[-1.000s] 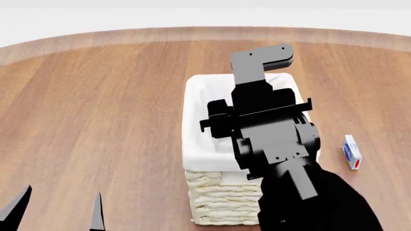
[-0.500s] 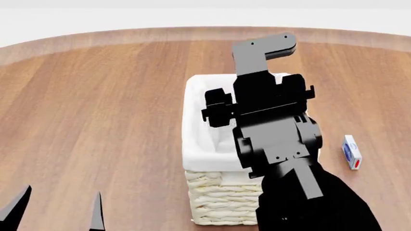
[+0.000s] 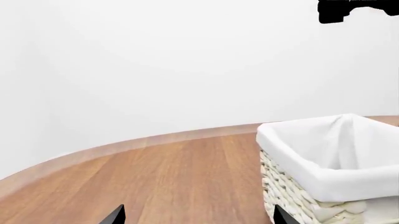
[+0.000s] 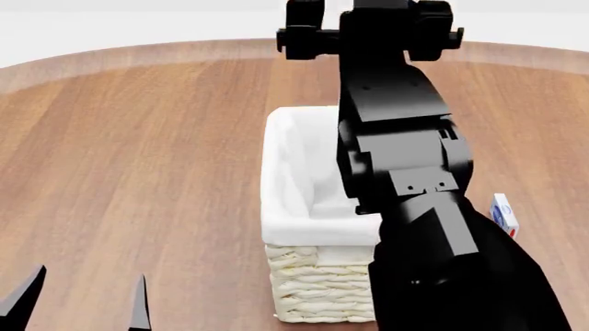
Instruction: Pick up the alphabet soup and put it in the basket.
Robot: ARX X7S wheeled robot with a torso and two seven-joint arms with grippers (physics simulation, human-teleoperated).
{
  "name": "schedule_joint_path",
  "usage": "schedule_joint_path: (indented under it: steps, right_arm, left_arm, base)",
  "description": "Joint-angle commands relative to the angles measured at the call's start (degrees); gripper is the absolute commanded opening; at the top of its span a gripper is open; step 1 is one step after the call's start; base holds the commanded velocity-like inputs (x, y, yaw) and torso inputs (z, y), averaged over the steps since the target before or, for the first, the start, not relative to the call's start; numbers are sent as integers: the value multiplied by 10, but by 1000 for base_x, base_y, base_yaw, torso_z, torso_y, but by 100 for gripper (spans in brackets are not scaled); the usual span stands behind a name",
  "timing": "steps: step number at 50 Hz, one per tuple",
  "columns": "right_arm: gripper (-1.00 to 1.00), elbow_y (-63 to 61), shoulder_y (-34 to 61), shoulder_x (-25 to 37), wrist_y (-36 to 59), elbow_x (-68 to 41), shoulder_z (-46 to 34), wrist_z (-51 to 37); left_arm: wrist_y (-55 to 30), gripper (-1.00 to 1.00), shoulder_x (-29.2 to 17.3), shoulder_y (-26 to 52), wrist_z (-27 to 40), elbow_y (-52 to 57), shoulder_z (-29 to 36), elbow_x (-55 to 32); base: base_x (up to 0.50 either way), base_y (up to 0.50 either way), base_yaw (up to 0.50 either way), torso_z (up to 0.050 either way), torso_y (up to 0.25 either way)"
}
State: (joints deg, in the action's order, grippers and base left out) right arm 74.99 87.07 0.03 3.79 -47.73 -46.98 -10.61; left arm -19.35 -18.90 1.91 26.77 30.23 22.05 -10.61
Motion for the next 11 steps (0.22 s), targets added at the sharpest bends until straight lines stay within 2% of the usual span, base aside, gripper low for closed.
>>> schedule_joint_path:
  steps: [1,2,4,8,11]
  right_arm:
    - [100,-3,45,1,-82,-1,28,26]
    - [100,-35,42,12,-74,-7,32,19]
    - [100,-207,-2,85,-7,-20,22,-61]
    - [100,-456,-44,163,57,-72,34,-117]
    - [100,-538,-61,193,74,-97,47,-150]
  left_arm:
    - [-3,100,0,3,1,0,4,-1]
    - [-3,100,0,4,1,1,4,-1]
    - [-4,100,-1,3,2,2,4,-2]
    - [-1,100,-2,1,3,3,3,-3]
    - [-3,100,-1,3,4,3,5,-2]
  base:
    - [0,0,0,0,0]
    - [0,0,0,0,0]
    - [0,0,0,0,0]
    - [0,0,0,0,0]
    - [0,0,0,0,0]
